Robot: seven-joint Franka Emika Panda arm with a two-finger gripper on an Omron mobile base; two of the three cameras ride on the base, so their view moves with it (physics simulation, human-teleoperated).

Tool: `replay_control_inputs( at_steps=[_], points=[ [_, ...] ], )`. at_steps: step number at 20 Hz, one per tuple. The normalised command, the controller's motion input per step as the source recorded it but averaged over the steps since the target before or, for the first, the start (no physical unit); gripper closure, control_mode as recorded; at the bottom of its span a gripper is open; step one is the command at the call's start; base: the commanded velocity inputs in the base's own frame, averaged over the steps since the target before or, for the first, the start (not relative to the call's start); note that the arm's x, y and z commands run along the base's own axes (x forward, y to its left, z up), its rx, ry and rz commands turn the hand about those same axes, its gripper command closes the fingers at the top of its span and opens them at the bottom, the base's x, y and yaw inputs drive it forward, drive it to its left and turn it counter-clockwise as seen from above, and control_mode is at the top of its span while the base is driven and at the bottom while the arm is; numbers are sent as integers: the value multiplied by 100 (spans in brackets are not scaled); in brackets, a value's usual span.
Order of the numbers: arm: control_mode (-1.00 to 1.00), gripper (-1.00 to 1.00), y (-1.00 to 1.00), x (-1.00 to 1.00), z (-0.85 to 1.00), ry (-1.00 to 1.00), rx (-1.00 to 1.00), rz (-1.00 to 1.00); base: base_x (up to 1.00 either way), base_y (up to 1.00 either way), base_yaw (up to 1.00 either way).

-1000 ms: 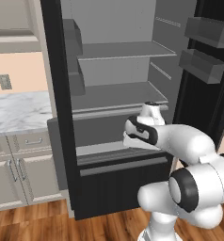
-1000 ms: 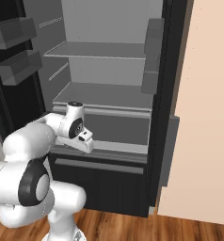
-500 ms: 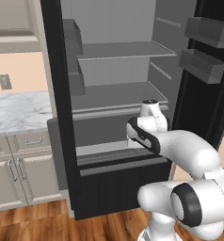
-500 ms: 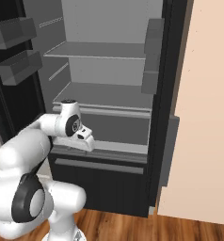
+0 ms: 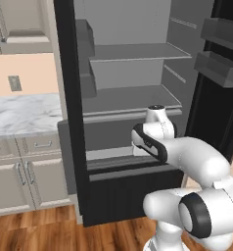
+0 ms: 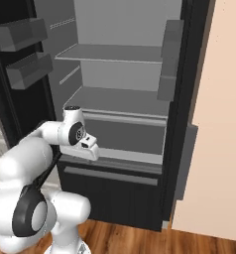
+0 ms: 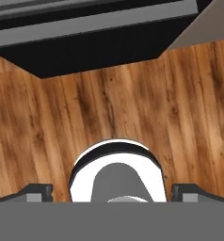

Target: Place one of the steaks on the plate and the other in the bowl. Then place the bowl in the fridge.

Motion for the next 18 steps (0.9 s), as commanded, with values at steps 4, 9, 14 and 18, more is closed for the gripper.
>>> replay_control_inputs(
  at_steps=[4, 9, 14, 18],
  points=[
    [100, -100, 0, 0, 0, 0, 0, 0, -20, 68, 50],
    [100, -100, 0, 0, 0, 0, 0, 0, -73, 34, 57],
    [100, -100, 0, 0, 0, 0, 0, 0, -34, 34, 72],
    [100, -100, 0, 0, 0, 0, 0, 0, 9, 12, 77]
  ],
)
